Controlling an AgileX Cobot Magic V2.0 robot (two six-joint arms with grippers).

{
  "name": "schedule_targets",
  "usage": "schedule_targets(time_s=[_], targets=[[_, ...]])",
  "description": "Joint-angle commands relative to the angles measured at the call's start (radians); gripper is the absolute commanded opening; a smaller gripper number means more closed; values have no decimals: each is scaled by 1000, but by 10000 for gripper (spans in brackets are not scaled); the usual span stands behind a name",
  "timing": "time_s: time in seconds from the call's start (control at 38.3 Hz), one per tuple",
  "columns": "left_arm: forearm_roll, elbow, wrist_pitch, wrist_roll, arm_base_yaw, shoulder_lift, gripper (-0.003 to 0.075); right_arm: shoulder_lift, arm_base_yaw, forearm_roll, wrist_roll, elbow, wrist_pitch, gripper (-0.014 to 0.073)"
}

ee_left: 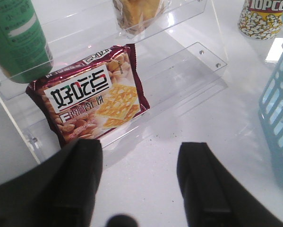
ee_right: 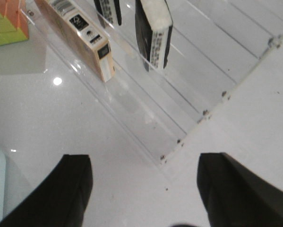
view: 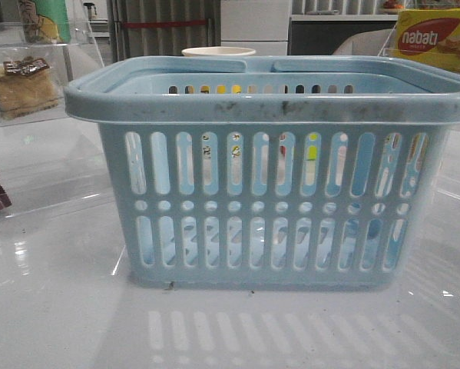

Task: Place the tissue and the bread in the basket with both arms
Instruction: 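Grasp the black-and-white tissue pack with the right gripper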

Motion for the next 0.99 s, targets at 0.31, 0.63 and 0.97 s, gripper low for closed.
schedule_targets(time_s=[0.31, 0.63, 0.97], targets=[[-7, -26, -82, -3, -3, 2, 401, 266, -6, -48, 2, -305, -60, 570], [-7, -26, -86, -3, -3, 2, 401, 404, -6, -80, 2, -414, -99, 570], [-7, -26, -88, -3, -3, 2, 401, 461, -6, -82, 2, -435, -163, 459]])
